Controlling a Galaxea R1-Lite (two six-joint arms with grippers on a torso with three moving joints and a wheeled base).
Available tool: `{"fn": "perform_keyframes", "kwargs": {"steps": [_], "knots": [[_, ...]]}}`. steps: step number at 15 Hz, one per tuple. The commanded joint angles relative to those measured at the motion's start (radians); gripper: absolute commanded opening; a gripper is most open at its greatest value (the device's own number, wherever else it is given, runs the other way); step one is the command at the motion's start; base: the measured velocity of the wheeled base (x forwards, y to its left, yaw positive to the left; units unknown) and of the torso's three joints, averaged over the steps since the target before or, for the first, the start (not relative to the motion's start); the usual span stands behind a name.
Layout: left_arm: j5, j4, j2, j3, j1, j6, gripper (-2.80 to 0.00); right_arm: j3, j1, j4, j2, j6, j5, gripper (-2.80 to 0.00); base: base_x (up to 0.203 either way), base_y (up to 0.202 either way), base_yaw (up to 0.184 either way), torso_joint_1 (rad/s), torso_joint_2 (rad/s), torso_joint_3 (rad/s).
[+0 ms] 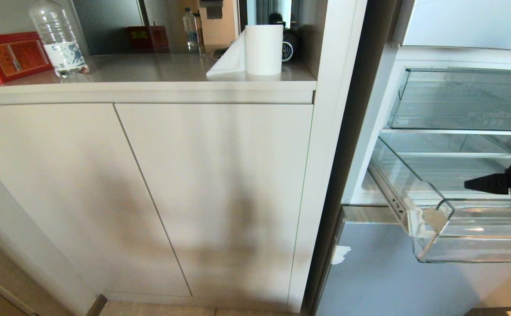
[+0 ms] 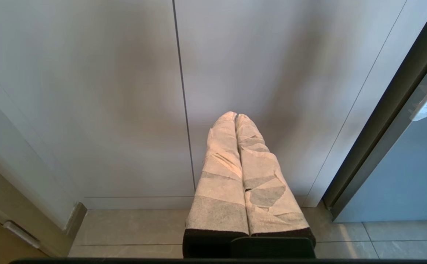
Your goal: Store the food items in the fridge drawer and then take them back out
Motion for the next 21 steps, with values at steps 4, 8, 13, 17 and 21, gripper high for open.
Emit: {"fn": "perform_keyframes", "kwargs": {"steps": [4,8,13,17,21], "knots": [[0.000,0.000,0.000,0.000,0.000,0.000,-2.80,0.071,0.011,-0.157,-0.139,0.039,0.039,0.00,0.000,0.000,0.000,0.000,0.00,0.000],[0.000,0.000,0.000,0.000,-0.001,0.000,-2.80,0.212,0.041,-0.192,-0.432,0.048,0.043,0.00,0.000,0.000,0.000,0.000,0.00,0.000],[0.000,0.000,0.000,0.000,-0.001,0.000,-2.80,0.591,0.111,-0.272,-0.884,0.026,0.045,0.00,0.000,0.000,0.000,0.000,0.00,0.000],[0.000,0.000,0.000,0.000,-0.001,0.000,-2.80,1.011,0.123,-0.628,-0.982,-0.048,0.060,0.00,0.000,0.000,0.000,0.000,0.00,0.000],[0.000,0.000,0.000,0.000,0.001,0.000,-2.80,1.121,0.121,-0.690,-1.033,-0.076,0.126,-2.80,0.000,0.000,0.000,0.000,0.00,0.000]]}}
